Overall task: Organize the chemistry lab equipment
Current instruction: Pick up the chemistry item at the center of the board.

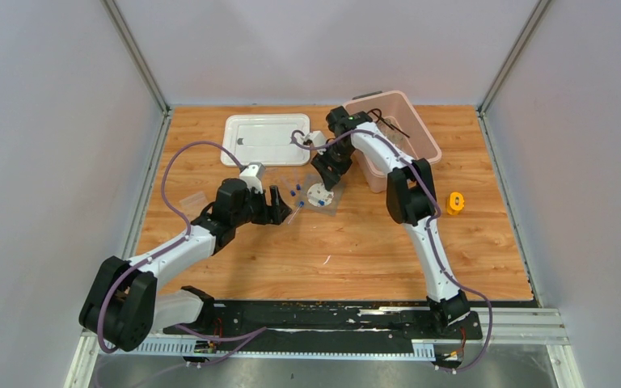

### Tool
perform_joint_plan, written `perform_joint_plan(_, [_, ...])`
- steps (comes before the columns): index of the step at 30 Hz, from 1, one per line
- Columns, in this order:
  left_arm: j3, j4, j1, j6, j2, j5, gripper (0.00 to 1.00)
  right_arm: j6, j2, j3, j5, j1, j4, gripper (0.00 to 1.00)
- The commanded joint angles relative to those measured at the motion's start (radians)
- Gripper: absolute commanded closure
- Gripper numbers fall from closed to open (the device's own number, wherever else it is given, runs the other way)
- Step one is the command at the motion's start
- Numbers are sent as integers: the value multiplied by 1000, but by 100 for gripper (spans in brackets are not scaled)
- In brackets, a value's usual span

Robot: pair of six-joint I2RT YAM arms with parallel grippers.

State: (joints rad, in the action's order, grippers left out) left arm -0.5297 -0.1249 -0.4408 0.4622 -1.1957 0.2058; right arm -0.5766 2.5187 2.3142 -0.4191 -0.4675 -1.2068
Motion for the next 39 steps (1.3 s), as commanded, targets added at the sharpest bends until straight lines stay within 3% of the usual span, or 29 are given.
perform_joint_plan(1, [1, -44, -3, -3, 0, 10, 15, 18, 18, 30, -3, 4, 9, 46])
perform_joint_plan(8, [3, -45, -3, -1, 5, 9, 15, 18, 17, 29, -8, 3, 10, 58])
perform_joint_plan(24, [0, -43, -3, -2, -8, 9, 15, 45, -60, -31, 13, 8, 115, 100])
perform_joint_plan(39, [-4, -48, -3, 0, -51, 11, 14, 36, -201, -166, 76, 4, 248, 100])
